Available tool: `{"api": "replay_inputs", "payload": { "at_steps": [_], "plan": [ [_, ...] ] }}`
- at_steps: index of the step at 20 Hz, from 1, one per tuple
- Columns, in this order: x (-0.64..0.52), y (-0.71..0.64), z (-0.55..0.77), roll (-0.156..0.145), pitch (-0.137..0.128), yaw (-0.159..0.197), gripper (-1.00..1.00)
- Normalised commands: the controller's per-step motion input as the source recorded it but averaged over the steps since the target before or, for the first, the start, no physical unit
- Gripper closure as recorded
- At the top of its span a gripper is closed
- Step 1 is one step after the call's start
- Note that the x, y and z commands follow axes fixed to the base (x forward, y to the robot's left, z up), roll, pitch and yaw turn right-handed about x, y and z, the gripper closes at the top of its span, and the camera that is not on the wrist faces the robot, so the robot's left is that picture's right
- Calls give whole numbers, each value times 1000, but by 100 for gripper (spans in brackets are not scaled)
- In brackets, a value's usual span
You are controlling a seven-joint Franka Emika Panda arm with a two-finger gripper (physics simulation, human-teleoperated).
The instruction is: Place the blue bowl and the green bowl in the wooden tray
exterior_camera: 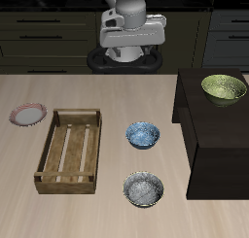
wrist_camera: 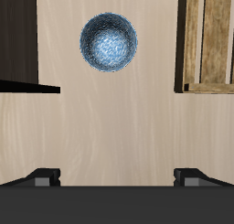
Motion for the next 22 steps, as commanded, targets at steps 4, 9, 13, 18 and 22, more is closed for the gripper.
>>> {"api": "replay_inputs", "payload": {
  "at_steps": [4,9,13,18,22],
  "plan": [
    [240,41,-70,-6,22,-6,-100],
    [263,17,25,-15,-23,0,-100],
    [248,-7,-8,7,-12,-7,-100],
    [292,-94,-35,-6,0,-16,-100],
    [230,-79,-11,-8,-11,-18,-100]
  ]
}}
